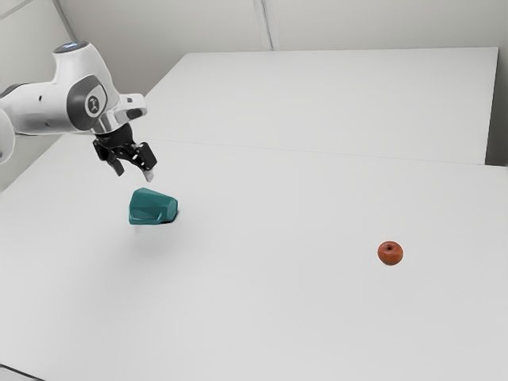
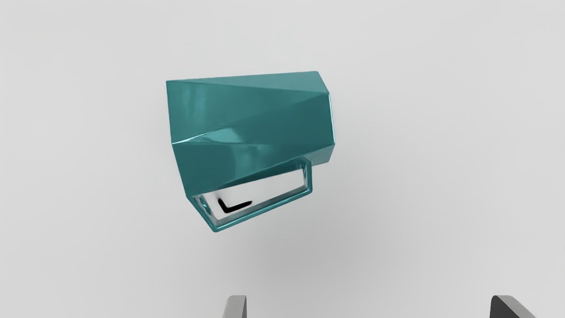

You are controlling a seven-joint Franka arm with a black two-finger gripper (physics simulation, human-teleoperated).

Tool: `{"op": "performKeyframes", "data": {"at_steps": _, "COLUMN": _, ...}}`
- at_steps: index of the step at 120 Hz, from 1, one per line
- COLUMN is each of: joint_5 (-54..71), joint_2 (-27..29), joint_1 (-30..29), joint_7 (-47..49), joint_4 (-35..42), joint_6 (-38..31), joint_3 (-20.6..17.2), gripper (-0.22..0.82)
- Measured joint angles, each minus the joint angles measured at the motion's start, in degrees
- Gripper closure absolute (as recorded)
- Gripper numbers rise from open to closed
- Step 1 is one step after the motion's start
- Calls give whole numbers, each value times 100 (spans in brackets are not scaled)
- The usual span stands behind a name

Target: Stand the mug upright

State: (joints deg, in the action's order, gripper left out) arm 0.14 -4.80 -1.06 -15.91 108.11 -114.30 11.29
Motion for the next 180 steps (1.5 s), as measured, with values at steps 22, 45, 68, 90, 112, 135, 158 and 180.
{"op": "performKeyframes", "data": {"at_steps": 22, "joint_5": -150, "joint_2": -44, "joint_1": -250, "joint_7": -127, "joint_4": -68, "joint_6": -56, "joint_3": -37, "gripper": 0}}
{"op": "performKeyframes", "data": {"at_steps": 45, "joint_5": -1210, "joint_2": -417, "joint_1": -1188, "joint_7": -760, "joint_4": -354, "joint_6": 95, "joint_3": 22, "gripper": 0}}
{"op": "performKeyframes", "data": {"at_steps": 68, "joint_5": -1652, "joint_2": -1436, "joint_1": -1993, "joint_7": -1477, "joint_4": -1471, "joint_6": 710, "joint_3": -482, "gripper": 0}}
{"op": "performKeyframes", "data": {"at_steps": 90, "joint_5": -2008, "joint_2": -2408, "joint_1": -2884, "joint_7": -2160, "joint_4": -2379, "joint_6": 1565, "joint_3": -1157, "gripper": 0}}
{"op": "performKeyframes", "data": {"at_steps": 112, "joint_5": -2294, "joint_2": -3033, "joint_1": -3518, "joint_7": -2720, "joint_4": -2756, "joint_6": 2224, "joint_3": -1770, "gripper": 0}}
{"op": "performKeyframes", "data": {"at_steps": 135, "joint_5": -2656, "joint_2": -3270, "joint_1": -3622, "joint_7": -3159, "joint_4": -3004, "joint_6": 2620, "joint_3": -1908, "gripper": 0}}
{"op": "performKeyframes", "data": {"at_steps": 158, "joint_5": -3113, "joint_2": -3412, "joint_1": -3605, "joint_7": -3445, "joint_4": -3056, "joint_6": 2655, "joint_3": -1846, "gripper": 0}}
{"op": "performKeyframes", "data": {"at_steps": 180, "joint_5": -3415, "joint_2": -3570, "joint_1": -3612, "joint_7": -3595, "joint_4": -3045, "joint_6": 2561, "joint_3": -1822, "gripper": 2}}
